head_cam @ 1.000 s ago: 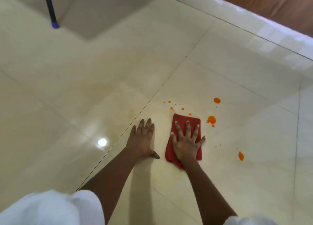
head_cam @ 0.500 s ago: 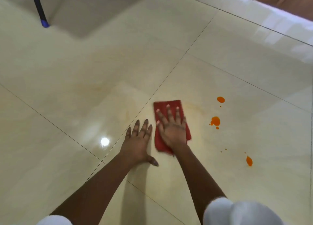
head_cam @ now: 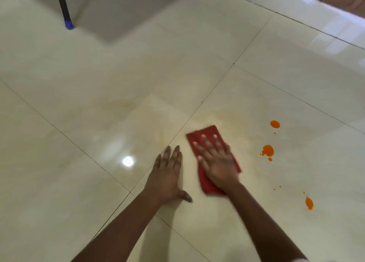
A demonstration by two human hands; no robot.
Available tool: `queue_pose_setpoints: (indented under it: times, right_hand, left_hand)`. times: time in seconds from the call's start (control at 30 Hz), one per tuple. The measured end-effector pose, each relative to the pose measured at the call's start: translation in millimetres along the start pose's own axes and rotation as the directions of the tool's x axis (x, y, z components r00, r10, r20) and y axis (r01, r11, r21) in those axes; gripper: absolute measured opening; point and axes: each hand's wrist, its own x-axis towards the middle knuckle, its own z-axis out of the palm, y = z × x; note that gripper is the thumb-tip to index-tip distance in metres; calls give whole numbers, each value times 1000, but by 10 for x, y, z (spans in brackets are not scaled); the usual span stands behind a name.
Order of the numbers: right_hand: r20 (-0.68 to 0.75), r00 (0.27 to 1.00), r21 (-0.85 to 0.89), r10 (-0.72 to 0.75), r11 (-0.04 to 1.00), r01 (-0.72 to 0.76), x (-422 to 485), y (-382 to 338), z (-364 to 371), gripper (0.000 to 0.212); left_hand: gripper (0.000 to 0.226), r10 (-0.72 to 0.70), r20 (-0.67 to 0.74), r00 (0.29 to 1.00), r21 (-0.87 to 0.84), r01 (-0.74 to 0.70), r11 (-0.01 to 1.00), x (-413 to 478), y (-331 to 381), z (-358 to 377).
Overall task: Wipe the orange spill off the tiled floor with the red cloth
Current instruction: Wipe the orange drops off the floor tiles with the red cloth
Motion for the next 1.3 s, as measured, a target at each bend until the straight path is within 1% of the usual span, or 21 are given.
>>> queue_pose_setpoints:
  times: [0.03, 0.1, 0.17, 0.2, 0.27, 0.37, 0.43, 0.5, 0.57, 0.6, 0.63, 0.7, 0.77, 0.83, 0.9, 0.97, 1.0, 1.07, 1.17, 1.23, 1.3]
  right_hand:
    - [-23, 999, -15, 32, 999, -32, -42, 157, -35, 53]
    - [-94, 971, -3, 218, 976, -219, 185, 393, -108, 52]
    - [-34, 937, 42, 346, 938, -345, 591, 170, -122, 50]
    - [-14, 953, 36, 301, 953, -301, 734, -127, -75, 50]
    - [-3, 998, 23, 66, 998, -66, 689, -756, 71, 51]
    - [13, 962, -1, -273, 962, 273, -125, -1220, 304, 49]
    - [13, 958, -40, -285, 958, 286, -318, -939, 255, 48]
    - [-47, 988, -46, -148, 988, 146, 60, -721, 200, 50]
    - [-22, 999, 17, 43, 999, -43, 629, -952, 107, 53]
    - [2, 999, 7, 34, 999, -34, 784, -1223, 152, 52]
    - [38, 998, 7, -43, 999, 43, 802, -1518, 199, 51]
    - [79, 942, 22, -326, 945, 325, 436, -2025, 344, 49]
    - [39, 883, 16, -468, 884, 468, -64, -1920, 441, 47]
    - [-2, 888, -23, -461, 887, 461, -55, -1600, 394, 47]
    - [-48, 946, -51, -321, 947, 318, 381, -1446, 290, 47]
    - [9, 985, 14, -172, 985, 172, 813, -1763, 235, 49]
    - [44, 980, 27, -196, 980, 195, 861, -2033, 290, 50]
    - [58, 921, 61, -385, 922, 381, 550, -2575, 438, 55]
    - [108, 747, 77, -656, 755, 651, -235, -2535, 535, 48]
    - [91, 748, 44, -657, 753, 656, -230, -2166, 456, 46]
    - [51, 838, 9, -543, 839, 544, 177, -2015, 406, 50]
  left_hand:
    - [141, -24, -3, 1000, 5, 24, 1000, -56, -81, 10]
    - [145, -67, -17, 998, 32, 68, 997, -154, -248, 5]
    - [146, -125, -46, 991, 28, 127, 992, -261, -419, -24]
    - [146, -154, -51, 987, 14, 155, 988, -323, -507, -34]
    - [151, -187, -48, 981, -12, 186, 982, -424, -650, -49]
    - [152, -262, -37, 964, -18, 262, 965, -694, -954, -2]
    - [146, -302, -19, 953, -24, 302, 953, -865, -1128, 73]
    - [144, -283, -3, 959, -20, 283, 959, -966, -1241, 139]
    - [153, -260, 1, 966, -52, 259, 964, -981, -1295, 179]
    - [156, -257, -7, 966, -73, 256, 964, -985, -1297, 190]
    - [157, -255, -20, 967, -102, 252, 962, -989, -1301, 190]
    - [155, -299, -40, 953, -163, 289, 943, -1167, -1406, 202]
    - [154, -361, -51, 931, -180, 347, 921, -1395, -1585, 253]
    - [156, -434, -35, 900, -193, 420, 887, -1661, -1786, 311]
    - [158, -443, 12, 896, -206, 436, 876, -1797, -1874, 350]
    - [157, -432, 25, 902, -205, 427, 880, -1837, -1878, 372]
    - [156, -431, 18, 902, -211, 425, 880, -1830, -1870, 376]
    - [154, -453, -8, 891, -257, 436, 862, -1875, -1860, 399]
    - [152, -496, -13, 868, -327, 465, 823, -2018, -1851, 462]
    - [152, -494, -21, 869, -320, 462, 827, -2096, -1848, 511]
    - [151, -479, -16, 878, -312, 450, 836, -2128, -1880, 556]
